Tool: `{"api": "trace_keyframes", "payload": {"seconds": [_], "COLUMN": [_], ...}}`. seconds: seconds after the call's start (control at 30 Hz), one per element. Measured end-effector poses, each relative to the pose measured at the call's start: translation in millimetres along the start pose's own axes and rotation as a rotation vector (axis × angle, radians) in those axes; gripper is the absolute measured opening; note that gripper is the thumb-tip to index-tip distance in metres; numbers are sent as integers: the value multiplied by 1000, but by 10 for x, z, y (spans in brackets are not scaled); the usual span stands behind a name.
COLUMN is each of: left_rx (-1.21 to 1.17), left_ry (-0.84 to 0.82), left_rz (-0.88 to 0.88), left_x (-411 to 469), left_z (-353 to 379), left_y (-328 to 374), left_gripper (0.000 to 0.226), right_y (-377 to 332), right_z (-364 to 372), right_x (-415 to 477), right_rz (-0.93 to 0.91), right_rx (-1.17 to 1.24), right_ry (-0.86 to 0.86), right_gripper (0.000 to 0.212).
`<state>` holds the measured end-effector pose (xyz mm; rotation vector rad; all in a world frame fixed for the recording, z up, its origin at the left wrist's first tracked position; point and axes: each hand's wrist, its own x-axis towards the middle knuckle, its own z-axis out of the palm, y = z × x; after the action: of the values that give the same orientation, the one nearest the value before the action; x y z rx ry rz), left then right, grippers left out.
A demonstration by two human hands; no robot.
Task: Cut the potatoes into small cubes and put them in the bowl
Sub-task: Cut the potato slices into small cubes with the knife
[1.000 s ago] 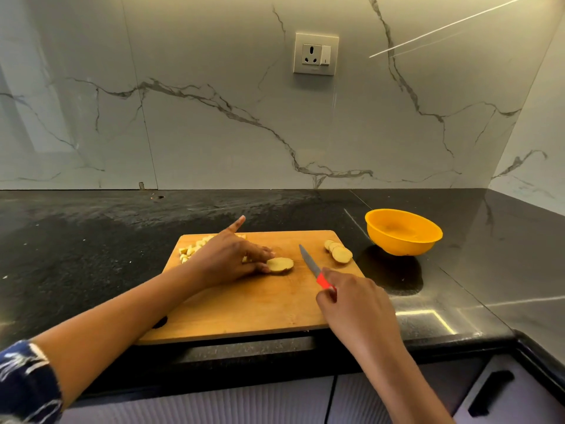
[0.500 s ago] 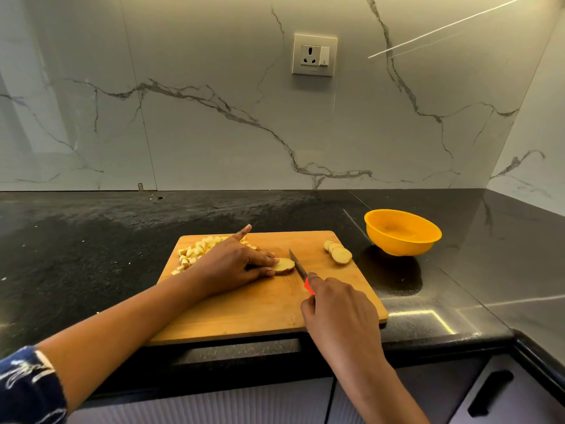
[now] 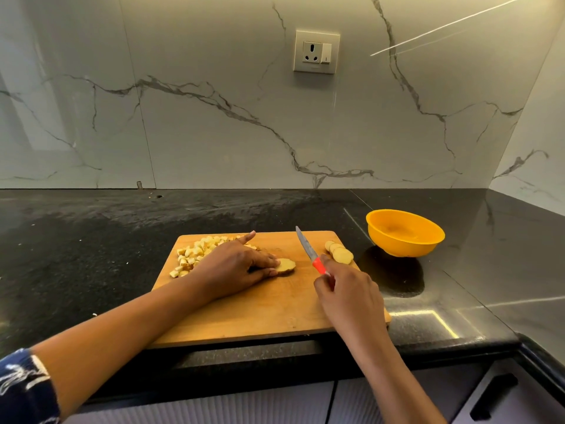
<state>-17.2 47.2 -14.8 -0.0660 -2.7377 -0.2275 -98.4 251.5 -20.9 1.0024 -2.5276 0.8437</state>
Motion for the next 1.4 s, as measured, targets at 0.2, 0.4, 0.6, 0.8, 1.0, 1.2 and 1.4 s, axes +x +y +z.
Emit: {"api": "trace_keyframes", "payload": {"seconds": [0.2, 0.4, 0.6, 0.8, 1.0, 1.2, 1.4], "left_rx": [56, 128, 222, 238, 204, 187, 216], "left_ry": [-17, -107, -103, -176, -189, -331, -456], "left_rz": [-74, -118, -59, -18, 2, 81, 182], "left_x": [24, -28, -48, -64, -76, -97, -113], "left_z": [36, 29, -92, -118, -142, -220, -281], "left_y": [-12, -72, 22, 0, -2, -17, -34], "left_gripper": [34, 51, 66, 105, 101, 69, 60], "right_y": [10, -14, -125, -238, -202, -218, -122], "right_z": [10, -11, -86, -41, -44, -74, -162], "right_x": [165, 37, -180, -244, -216, -191, -159], "right_rz": [74, -24, -93, -158, -160, -166, -120], "right_rx": [98, -16, -154, -153, -151, -142, -132], "right_ry": [-90, -26, -54, -86, -74, -79, -38], "right_gripper": [45, 45, 47, 48, 48, 48, 47]}}
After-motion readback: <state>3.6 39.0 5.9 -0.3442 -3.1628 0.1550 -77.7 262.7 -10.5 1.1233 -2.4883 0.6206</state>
